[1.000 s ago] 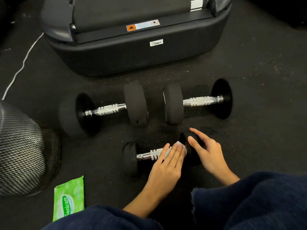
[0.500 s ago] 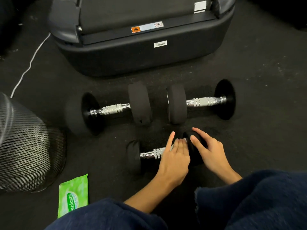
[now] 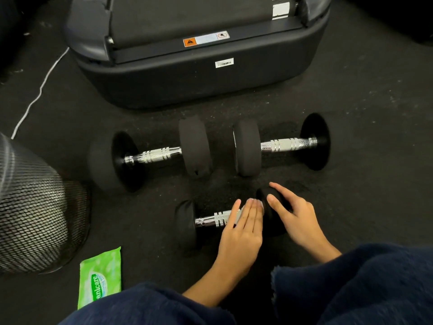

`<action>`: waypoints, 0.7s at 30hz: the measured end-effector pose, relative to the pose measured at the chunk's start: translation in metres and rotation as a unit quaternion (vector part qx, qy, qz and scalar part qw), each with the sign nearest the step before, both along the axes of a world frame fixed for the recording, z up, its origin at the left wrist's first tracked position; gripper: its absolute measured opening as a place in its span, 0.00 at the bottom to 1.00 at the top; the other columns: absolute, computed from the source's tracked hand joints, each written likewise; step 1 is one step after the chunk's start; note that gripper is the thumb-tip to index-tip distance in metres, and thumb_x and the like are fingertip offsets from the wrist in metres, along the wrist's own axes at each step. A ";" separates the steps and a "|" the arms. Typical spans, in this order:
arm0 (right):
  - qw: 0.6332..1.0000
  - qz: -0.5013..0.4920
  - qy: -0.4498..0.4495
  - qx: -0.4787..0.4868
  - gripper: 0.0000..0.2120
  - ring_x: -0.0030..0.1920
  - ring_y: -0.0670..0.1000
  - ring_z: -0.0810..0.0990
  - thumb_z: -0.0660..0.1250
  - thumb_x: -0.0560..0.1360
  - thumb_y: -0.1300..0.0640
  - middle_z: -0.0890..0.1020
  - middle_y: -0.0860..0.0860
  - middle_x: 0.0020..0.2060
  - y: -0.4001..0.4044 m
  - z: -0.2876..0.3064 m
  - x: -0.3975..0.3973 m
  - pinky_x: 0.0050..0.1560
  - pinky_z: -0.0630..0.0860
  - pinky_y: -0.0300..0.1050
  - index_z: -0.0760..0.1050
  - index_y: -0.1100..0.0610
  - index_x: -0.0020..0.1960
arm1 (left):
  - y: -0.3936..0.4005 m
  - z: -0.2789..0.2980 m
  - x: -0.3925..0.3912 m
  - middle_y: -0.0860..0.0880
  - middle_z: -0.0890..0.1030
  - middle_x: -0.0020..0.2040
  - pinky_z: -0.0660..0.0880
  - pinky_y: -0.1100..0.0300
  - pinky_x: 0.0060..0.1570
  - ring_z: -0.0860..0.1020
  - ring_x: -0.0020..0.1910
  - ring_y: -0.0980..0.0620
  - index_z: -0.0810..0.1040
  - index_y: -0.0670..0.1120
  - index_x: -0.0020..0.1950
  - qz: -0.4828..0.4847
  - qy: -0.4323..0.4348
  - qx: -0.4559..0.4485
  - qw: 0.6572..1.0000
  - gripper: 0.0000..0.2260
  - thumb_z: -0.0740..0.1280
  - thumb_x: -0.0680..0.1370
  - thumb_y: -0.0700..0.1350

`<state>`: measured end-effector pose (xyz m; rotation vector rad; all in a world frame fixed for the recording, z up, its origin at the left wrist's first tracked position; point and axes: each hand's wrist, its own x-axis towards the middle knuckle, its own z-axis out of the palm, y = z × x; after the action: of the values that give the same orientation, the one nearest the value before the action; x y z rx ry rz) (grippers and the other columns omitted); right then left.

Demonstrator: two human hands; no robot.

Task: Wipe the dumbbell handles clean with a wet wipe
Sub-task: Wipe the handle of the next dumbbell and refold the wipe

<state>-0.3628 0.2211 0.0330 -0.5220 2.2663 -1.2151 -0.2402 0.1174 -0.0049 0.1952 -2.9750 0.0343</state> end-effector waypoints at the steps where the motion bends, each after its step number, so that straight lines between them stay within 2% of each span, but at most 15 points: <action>1: 1.000 0.000 -0.001 -0.002 0.22 0.58 0.44 0.77 0.64 0.78 0.46 0.78 0.47 0.60 0.000 -0.001 -0.001 0.61 0.75 0.44 0.69 0.45 0.71 | 0.001 -0.003 0.005 0.41 0.73 0.70 0.59 0.43 0.73 0.68 0.72 0.46 0.70 0.37 0.71 0.003 0.010 -0.002 1.000 0.21 0.53 0.79 0.38; 4: 1.000 -0.006 0.002 -0.006 0.22 0.58 0.44 0.76 0.64 0.78 0.46 0.79 0.47 0.60 -0.002 -0.003 -0.003 0.61 0.74 0.44 0.70 0.44 0.71 | 0.006 -0.012 0.018 0.42 0.68 0.74 0.57 0.42 0.72 0.64 0.74 0.47 0.66 0.39 0.74 0.015 0.024 -0.009 1.000 0.21 0.53 0.80 0.39; 6: 1.000 -0.008 0.001 -0.004 0.21 0.57 0.44 0.77 0.64 0.78 0.46 0.79 0.48 0.60 -0.002 -0.003 -0.004 0.61 0.75 0.45 0.70 0.44 0.71 | 0.008 -0.016 0.025 0.43 0.68 0.74 0.57 0.42 0.71 0.65 0.74 0.48 0.67 0.40 0.73 0.028 0.022 -0.010 0.999 0.22 0.54 0.79 0.40; 9: 1.000 -0.007 -0.005 -0.007 0.21 0.54 0.42 0.77 0.64 0.78 0.46 0.79 0.47 0.59 -0.002 -0.004 -0.002 0.59 0.74 0.41 0.70 0.43 0.71 | 0.010 -0.016 0.028 0.44 0.69 0.73 0.55 0.41 0.71 0.66 0.73 0.49 0.69 0.41 0.73 0.037 0.020 0.007 0.999 0.22 0.55 0.78 0.39; 12: 1.000 -0.007 0.000 -0.003 0.21 0.57 0.44 0.76 0.64 0.78 0.47 0.79 0.47 0.59 -0.003 -0.004 -0.003 0.61 0.73 0.42 0.70 0.44 0.71 | 0.009 -0.007 0.013 0.42 0.69 0.73 0.57 0.40 0.72 0.66 0.74 0.47 0.67 0.40 0.73 0.040 0.001 0.011 0.999 0.22 0.55 0.79 0.39; 14: 1.000 -0.009 -0.003 -0.004 0.21 0.58 0.45 0.75 0.64 0.78 0.47 0.78 0.47 0.59 -0.004 -0.004 -0.003 0.62 0.73 0.44 0.70 0.45 0.71 | 0.002 0.003 -0.001 0.42 0.73 0.71 0.55 0.40 0.74 0.69 0.72 0.46 0.69 0.39 0.72 0.044 -0.031 0.009 0.998 0.23 0.61 0.77 0.40; 16: 1.000 -0.004 -0.003 0.000 0.21 0.57 0.44 0.76 0.64 0.78 0.47 0.78 0.47 0.58 -0.004 -0.003 -0.004 0.60 0.73 0.44 0.70 0.45 0.71 | -0.005 0.012 -0.010 0.42 0.75 0.68 0.52 0.41 0.74 0.72 0.69 0.47 0.69 0.39 0.72 0.056 -0.083 0.026 0.995 0.30 0.70 0.71 0.42; 17: 1.000 -0.001 -0.003 0.002 0.21 0.56 0.44 0.76 0.64 0.78 0.47 0.78 0.47 0.58 -0.004 -0.002 -0.005 0.60 0.74 0.43 0.70 0.46 0.71 | -0.007 0.016 -0.011 0.43 0.76 0.67 0.51 0.41 0.74 0.73 0.68 0.47 0.68 0.39 0.73 0.066 -0.097 0.042 0.992 0.33 0.70 0.68 0.41; 21: 1.000 0.003 -0.016 0.006 0.22 0.57 0.45 0.76 0.64 0.78 0.45 0.79 0.48 0.60 -0.003 -0.002 -0.009 0.61 0.73 0.43 0.70 0.45 0.71 | -0.017 0.017 0.003 0.46 0.80 0.60 0.54 0.41 0.75 0.78 0.61 0.49 0.72 0.41 0.70 0.111 -0.049 0.099 0.988 0.30 0.60 0.66 0.38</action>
<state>-0.3722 0.2182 0.0305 -0.5003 2.2416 -1.1975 -0.2368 0.1002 0.0118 0.5641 -3.0365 -0.2317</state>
